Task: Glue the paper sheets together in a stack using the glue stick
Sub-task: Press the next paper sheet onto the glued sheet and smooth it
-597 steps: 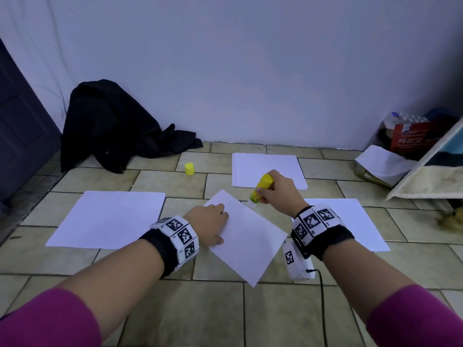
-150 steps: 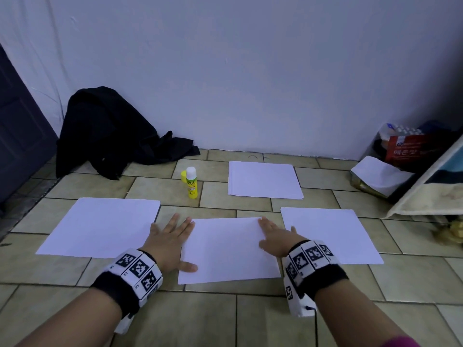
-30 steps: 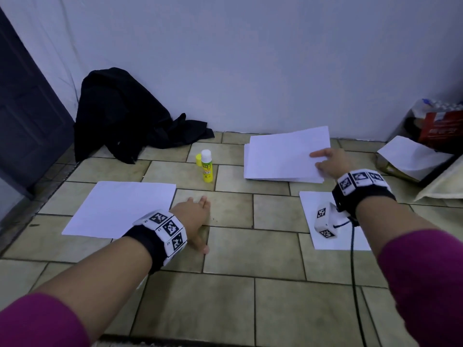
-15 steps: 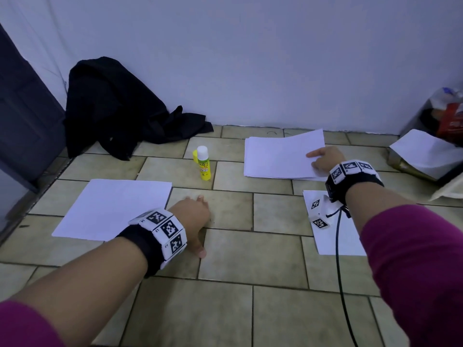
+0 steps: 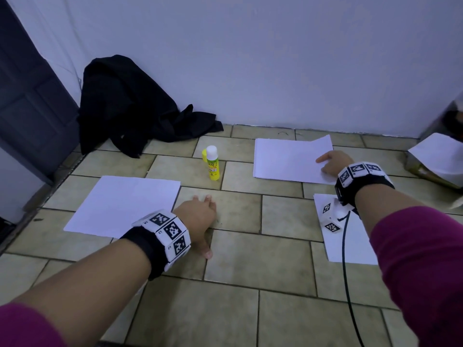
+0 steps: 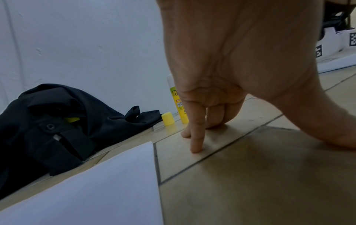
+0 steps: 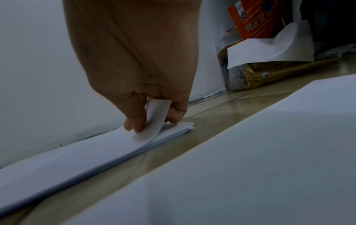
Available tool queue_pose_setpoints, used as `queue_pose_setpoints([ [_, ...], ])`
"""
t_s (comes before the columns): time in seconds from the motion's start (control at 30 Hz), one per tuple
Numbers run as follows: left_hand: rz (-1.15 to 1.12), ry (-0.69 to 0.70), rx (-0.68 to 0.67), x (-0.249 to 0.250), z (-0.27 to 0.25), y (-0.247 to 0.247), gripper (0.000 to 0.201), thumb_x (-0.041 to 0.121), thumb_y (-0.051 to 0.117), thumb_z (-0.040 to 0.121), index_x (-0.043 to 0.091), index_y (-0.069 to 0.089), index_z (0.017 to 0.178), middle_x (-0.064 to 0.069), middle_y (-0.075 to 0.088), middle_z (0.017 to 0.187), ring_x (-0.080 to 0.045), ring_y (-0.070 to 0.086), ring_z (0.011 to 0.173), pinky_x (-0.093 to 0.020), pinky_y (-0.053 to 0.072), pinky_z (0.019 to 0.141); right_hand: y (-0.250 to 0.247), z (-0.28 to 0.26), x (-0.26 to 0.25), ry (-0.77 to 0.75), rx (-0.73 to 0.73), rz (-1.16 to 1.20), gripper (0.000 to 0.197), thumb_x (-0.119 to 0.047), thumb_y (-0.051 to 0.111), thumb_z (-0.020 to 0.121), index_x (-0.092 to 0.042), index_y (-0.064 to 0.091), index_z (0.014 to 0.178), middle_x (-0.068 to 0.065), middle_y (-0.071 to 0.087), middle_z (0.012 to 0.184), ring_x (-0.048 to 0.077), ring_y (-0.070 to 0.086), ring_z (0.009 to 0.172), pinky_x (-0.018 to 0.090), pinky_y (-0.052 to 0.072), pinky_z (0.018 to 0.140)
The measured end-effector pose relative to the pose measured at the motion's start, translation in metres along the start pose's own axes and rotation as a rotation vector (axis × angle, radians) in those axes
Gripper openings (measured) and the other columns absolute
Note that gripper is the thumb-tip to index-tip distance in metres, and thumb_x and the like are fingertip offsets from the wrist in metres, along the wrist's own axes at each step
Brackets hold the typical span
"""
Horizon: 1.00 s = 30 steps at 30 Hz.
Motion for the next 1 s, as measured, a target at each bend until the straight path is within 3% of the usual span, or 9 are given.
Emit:
queue_pose_setpoints([
  [0.13,0.005,-0.007,-0.006,0.001,0.002,0.0,0.13,0.056,0.076,0.07,-0.002,-0.009,0.15,-0.017,-0.009,0.159,-0.041,0.006,0.146,-0.041,0.027,0.114,0.007,-0.001,-0.002,0.068,0.06,-0.111,0.036,0.0,0.051,0.085,-0.027,0.065,0.104,0.013,0.047,0.127,0.033,0.053,0.111,0.035,0.048,0.088],
  [0.27,0.019,-0.014,-0.011,0.002,0.004,0.0,0.129,0.056,0.076,0.071,-0.003,-0.008,0.15,-0.017,-0.009,0.159,-0.041,0.007,0.146,-0.043,0.029,0.113,0.009,-0.007,-0.003,0.116,0.11,-0.219,0.024,-0.017,0.056,0.09,-0.036,0.062,0.105,0.012,0.039,0.129,0.034,0.035,0.122,0.039,0.035,0.098],
  [0.37,0.04,-0.024,-0.01,0.004,0.006,0.0,0.129,0.056,0.076,0.071,-0.005,-0.006,0.15,-0.019,-0.007,0.159,-0.043,0.009,0.145,-0.044,0.031,0.111,0.002,-0.007,-0.003,0.102,0.103,-0.069,0.023,-0.038,0.053,0.093,-0.037,0.062,0.115,0.012,0.047,0.134,0.034,0.042,0.121,0.036,0.031,0.103],
  [0.47,0.041,-0.038,-0.009,0.005,0.009,0.002,0.128,0.055,0.076,0.071,-0.004,-0.005,0.15,-0.019,-0.007,0.159,-0.042,0.008,0.145,-0.044,0.032,0.111,-0.004,-0.021,-0.007,-0.017,0.027,0.124,0.036,-0.041,0.048,0.096,-0.023,0.059,0.126,0.009,0.05,0.14,0.031,0.048,0.124,0.036,0.035,0.103],
  [0.6,0.015,-0.059,0.006,0.003,0.012,0.011,0.13,0.054,0.076,0.071,-0.001,-0.011,0.149,-0.015,-0.013,0.159,-0.039,0.002,0.146,-0.046,0.029,0.113,-0.003,-0.071,-0.009,-0.116,-0.138,0.197,0.063,-0.049,0.043,0.096,-0.01,0.036,0.145,0.007,0.033,0.153,0.025,0.035,0.138,0.035,0.028,0.11],
  [0.7,-0.008,-0.071,0.014,0.002,0.014,0.016,0.13,0.055,0.076,0.072,0.001,-0.015,0.149,-0.013,-0.016,0.159,-0.038,-0.001,0.147,-0.048,0.031,0.112,0.009,-0.119,0.0,-0.108,-0.298,-0.1,0.098,-0.062,0.056,0.083,-0.006,0.012,0.151,0.013,0.014,0.158,0.029,0.013,0.146,0.041,0.019,0.116],
  [0.8,-0.038,-0.08,0.03,0.003,0.012,0.016,0.129,0.052,0.076,0.073,0.002,-0.015,0.149,-0.011,-0.016,0.159,-0.037,-0.003,0.147,-0.047,0.029,0.113,0.026,-0.158,0.008,-0.06,-0.461,-0.434,0.136,-0.08,0.057,0.065,-0.003,-0.017,0.149,0.019,-0.018,0.157,0.036,-0.019,0.144,0.053,0.007,0.118],
  [0.87,-0.047,-0.082,0.053,0.004,0.009,0.016,0.127,0.051,0.076,0.074,0.002,-0.014,0.15,-0.01,-0.015,0.16,-0.036,-0.001,0.147,-0.046,0.029,0.113,0.037,-0.173,0.009,-0.05,-0.496,-0.509,0.143,-0.078,0.062,0.063,0.001,-0.024,0.145,0.019,-0.027,0.154,0.035,-0.024,0.143,0.054,0.007,0.118],
  [1.0,-0.075,-0.089,0.075,0.006,0.004,0.019,0.124,0.049,0.075,0.076,0.004,-0.014,0.15,-0.007,-0.017,0.16,-0.033,-0.001,0.148,-0.045,0.03,0.113,0.048,-0.188,0.006,-0.04,-0.444,-0.564,0.149,-0.07,0.074,0.059,0.001,-0.026,0.144,0.017,-0.028,0.154,0.031,-0.019,0.145,0.052,0.01,0.116],
])
Point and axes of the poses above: each hand's wrist, its own z-axis towards the middle knuckle, its own y-axis out of the palm, x = y × z, the point moved 1 cm from there along z, towards the middle knuckle
